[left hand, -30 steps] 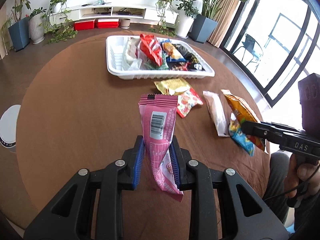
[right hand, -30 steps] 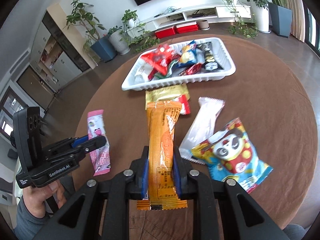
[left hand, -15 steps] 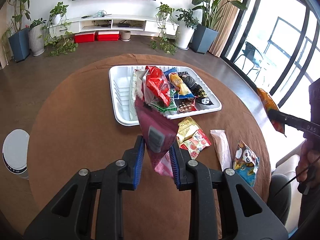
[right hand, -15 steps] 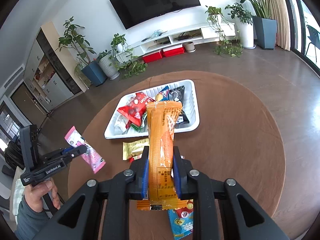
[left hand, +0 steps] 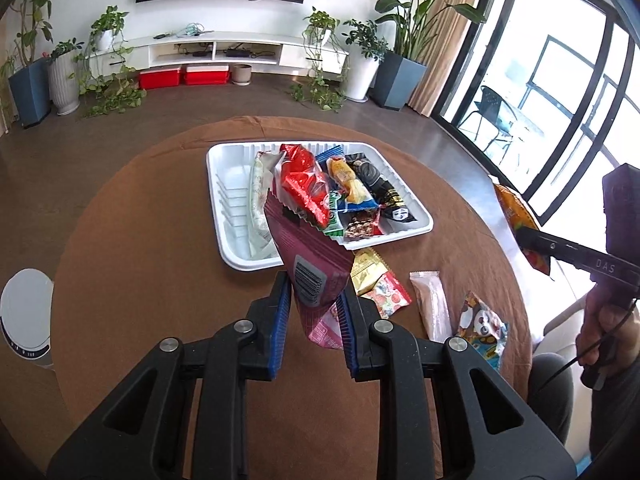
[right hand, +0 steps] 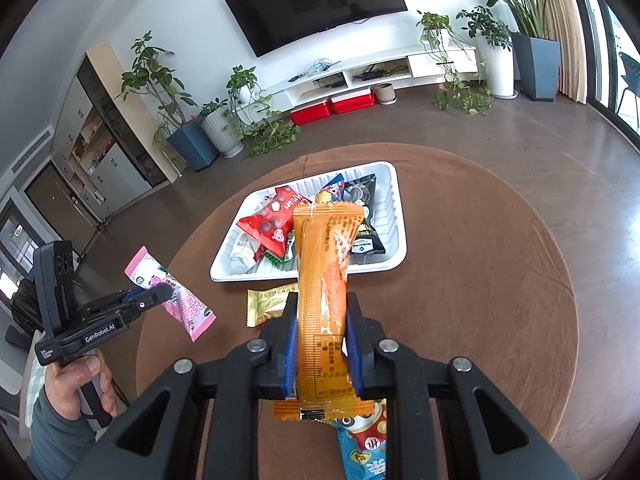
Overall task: Organize snacks
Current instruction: 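Carry the pink wrapper and orange bar over the white tray with both tools, then open both tools to release the snacks into the tray, then move both tools back over the remaining snacks beside the tray, then grasp the gold packet with the left tool while the right tool grasps the blue panda bag, then carry the gold packet and panda bag over the white tray with both tools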
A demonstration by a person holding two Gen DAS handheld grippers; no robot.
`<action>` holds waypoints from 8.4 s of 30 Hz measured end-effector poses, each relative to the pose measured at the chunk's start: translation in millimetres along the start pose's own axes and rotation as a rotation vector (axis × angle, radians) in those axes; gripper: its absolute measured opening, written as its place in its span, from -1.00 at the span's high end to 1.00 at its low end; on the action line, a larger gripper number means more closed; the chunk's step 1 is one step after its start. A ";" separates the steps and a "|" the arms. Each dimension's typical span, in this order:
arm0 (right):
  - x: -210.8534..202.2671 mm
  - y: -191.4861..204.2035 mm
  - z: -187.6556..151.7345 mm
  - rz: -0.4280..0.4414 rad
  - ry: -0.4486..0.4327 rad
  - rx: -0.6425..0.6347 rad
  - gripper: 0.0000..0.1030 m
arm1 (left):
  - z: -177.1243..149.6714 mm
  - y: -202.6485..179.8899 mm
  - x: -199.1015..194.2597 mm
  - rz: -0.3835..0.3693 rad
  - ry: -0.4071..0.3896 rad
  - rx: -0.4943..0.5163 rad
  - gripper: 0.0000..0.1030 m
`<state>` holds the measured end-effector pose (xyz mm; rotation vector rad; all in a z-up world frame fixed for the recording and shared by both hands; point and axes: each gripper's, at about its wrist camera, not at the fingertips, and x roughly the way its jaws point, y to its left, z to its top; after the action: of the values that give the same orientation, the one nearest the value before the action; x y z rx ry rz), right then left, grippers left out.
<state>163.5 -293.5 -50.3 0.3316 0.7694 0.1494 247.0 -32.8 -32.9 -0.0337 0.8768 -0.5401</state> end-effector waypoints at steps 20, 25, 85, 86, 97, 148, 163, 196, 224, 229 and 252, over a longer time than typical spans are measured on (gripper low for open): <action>78.4 -18.7 68.1 0.001 0.101 -0.008 0.57 | 94.2 19.1 90.2 -0.064 0.240 0.053 0.59; 107.4 -24.6 79.3 -0.023 0.139 -0.019 0.57 | 100.9 26.3 110.0 -0.057 0.275 0.051 0.59; 10.9 -13.8 -2.6 -0.004 -0.034 0.007 -0.81 | -2.9 -58.5 50.2 -0.165 0.136 0.325 -0.98; 5.1 -14.4 -12.3 -0.005 -0.034 0.009 -0.81 | -10.5 -65.2 51.5 -0.177 0.139 0.342 -0.98; -11.0 -22.4 -102.6 0.029 0.026 0.091 -0.80 | -35.2 -90.6 83.7 -0.208 0.220 0.406 -0.98; 1.8 -16.0 -109.6 0.016 0.104 -0.012 -0.53 | 10.4 -81.2 156.8 -0.173 0.402 0.537 -0.71; 2.2 -21.4 -111.0 0.013 0.104 0.003 -0.44 | -0.2 -73.9 182.6 -0.108 0.442 0.546 -0.33; 24.3 -14.5 -95.4 -0.020 0.274 -0.351 -0.54 | 2.0 -112.6 221.4 -0.023 0.472 0.539 0.37; 50.3 -13.7 -100.1 -0.063 0.363 -0.285 0.25 | -69.1 -62.4 136.6 -0.080 0.365 0.360 0.44; 42.0 -11.8 -101.7 -0.061 0.331 -0.246 0.36 | -90.9 -52.8 106.4 -0.114 0.320 0.282 0.44; -7.5 -31.5 -78.4 0.004 0.179 -0.057 0.45 | -61.8 -28.0 38.9 -0.146 0.126 0.121 0.44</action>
<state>103.4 -306.2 -108.8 0.2683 0.9397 0.2063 209.3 -63.4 -94.2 0.0473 0.9680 -0.7368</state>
